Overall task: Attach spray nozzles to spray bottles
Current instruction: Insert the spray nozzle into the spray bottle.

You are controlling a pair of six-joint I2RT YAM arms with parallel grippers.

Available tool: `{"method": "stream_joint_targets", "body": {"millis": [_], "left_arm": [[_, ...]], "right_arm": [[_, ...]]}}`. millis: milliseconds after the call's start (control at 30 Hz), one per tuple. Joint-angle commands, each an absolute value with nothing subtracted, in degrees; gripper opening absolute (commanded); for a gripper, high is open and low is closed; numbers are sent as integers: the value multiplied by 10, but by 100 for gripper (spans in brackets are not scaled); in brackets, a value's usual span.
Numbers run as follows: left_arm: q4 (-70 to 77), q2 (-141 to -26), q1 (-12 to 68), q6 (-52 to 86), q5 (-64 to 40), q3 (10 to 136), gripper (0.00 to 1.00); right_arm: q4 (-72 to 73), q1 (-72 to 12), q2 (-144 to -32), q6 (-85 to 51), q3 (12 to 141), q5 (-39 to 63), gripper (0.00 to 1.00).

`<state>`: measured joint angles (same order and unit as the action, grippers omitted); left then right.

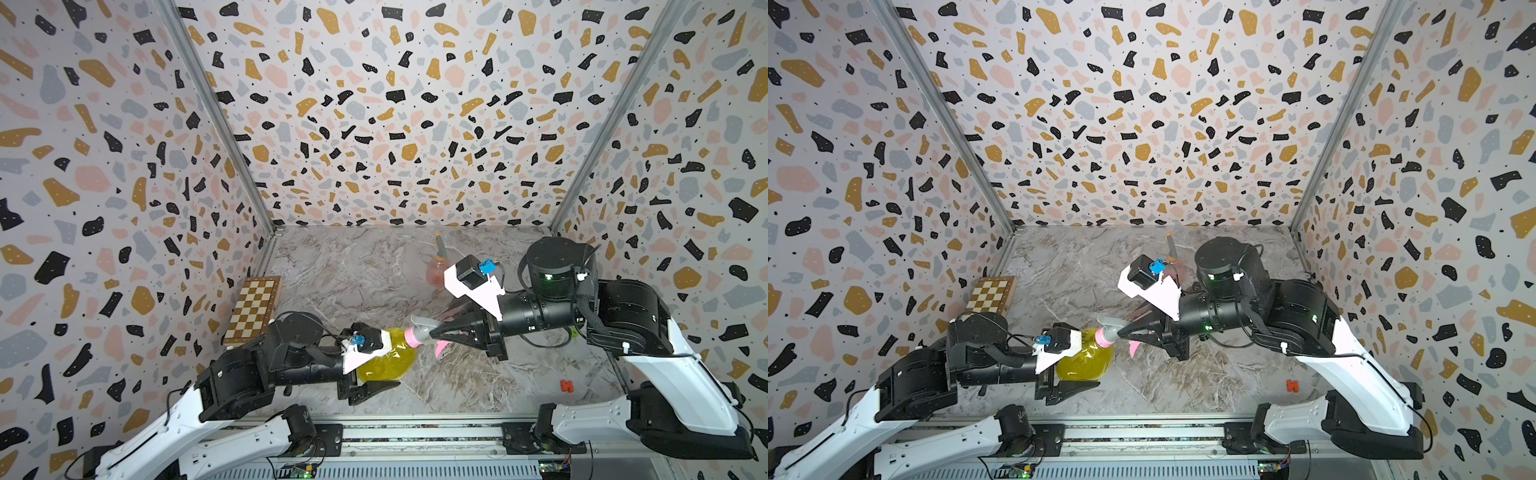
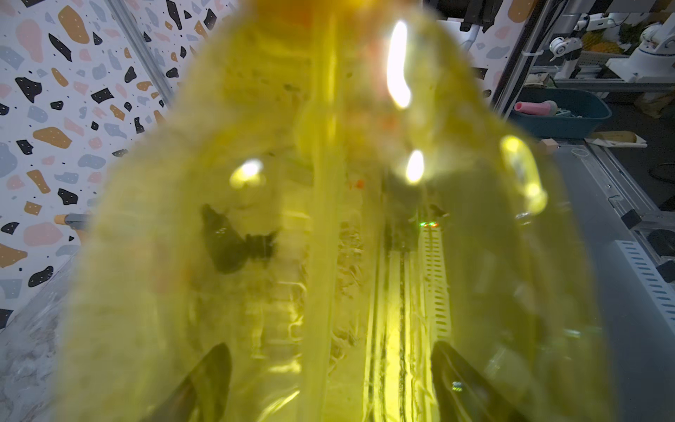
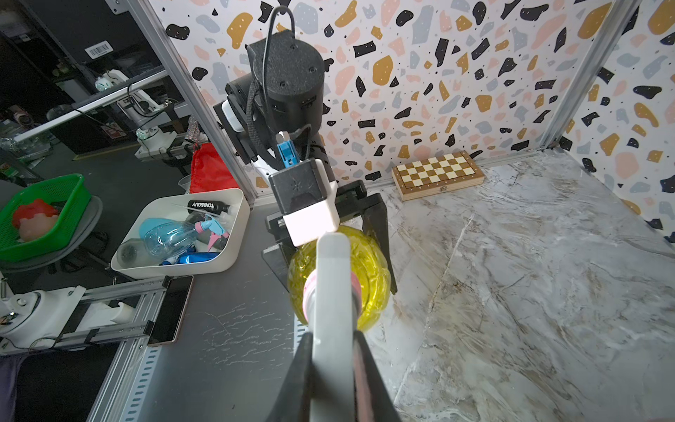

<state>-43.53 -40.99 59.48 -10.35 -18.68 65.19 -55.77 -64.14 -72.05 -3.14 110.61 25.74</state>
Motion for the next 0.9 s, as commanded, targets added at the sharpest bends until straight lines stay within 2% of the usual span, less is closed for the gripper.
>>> {"method": "stream_joint_targets", "body": {"millis": [0, 600, 633, 767, 833, 867], "left_arm": [[-446, -405, 598, -150, -200, 679, 0], [-392, -384, 598, -129, -196, 655, 0], [-379, -382, 598, -124, -195, 648, 0], [-315, -367, 598, -96, -180, 615, 0], [-284, -360, 598, -80, -182, 599, 0], [-271, -360, 598, -75, -182, 593, 0]], "right_arm": [[-579, -641, -714, -23, 1107, 245, 0], [-493, -640, -681, -41, 1048, 280, 0], [-480, -641, -677, -48, 1041, 273, 7], [-414, -640, -645, -65, 1004, 256, 47], [-371, -640, -627, -75, 978, 253, 59], [-352, -640, -618, -80, 965, 250, 62]]}}
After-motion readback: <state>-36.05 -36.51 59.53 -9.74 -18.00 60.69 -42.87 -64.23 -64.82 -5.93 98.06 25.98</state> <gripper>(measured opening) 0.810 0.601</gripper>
